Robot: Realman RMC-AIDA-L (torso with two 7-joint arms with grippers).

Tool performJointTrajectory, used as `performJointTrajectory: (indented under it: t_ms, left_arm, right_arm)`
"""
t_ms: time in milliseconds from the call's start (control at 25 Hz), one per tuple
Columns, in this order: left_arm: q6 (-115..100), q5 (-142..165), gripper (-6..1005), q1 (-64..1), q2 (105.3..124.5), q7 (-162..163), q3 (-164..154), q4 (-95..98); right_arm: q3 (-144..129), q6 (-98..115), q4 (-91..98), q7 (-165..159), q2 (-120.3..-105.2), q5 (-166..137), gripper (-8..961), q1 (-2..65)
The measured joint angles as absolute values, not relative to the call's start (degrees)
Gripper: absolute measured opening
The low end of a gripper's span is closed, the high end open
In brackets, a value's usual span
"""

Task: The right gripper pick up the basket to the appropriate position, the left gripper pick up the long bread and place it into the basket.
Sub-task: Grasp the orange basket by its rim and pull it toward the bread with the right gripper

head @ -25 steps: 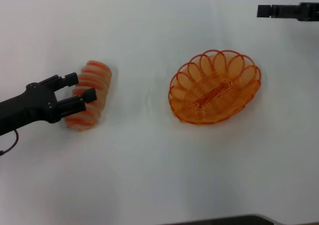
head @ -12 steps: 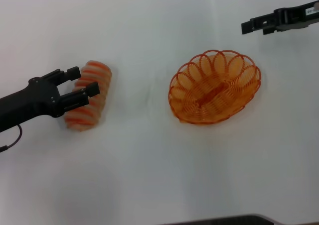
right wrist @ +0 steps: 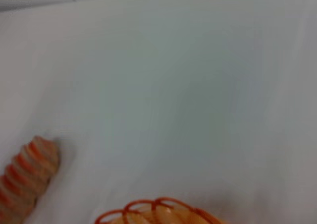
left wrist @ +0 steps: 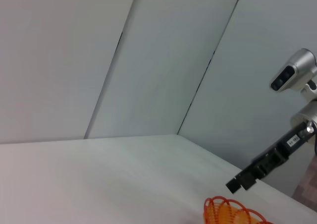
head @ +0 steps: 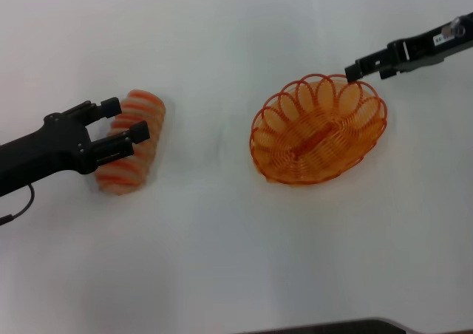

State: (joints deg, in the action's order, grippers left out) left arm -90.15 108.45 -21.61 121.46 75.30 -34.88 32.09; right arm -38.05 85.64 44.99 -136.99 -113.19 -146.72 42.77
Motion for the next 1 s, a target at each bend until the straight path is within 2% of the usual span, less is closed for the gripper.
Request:
performJointTrajectory:
  t_ms: [1000]
  left_arm:
    - [-90.2, 108.8, 826, -21.8, 121.49, 74.4, -35.2, 32.2]
  right_arm:
    - [-48.8, 79.4, 43.7, -138.0, -114.60, -148.2, 848, 42.9]
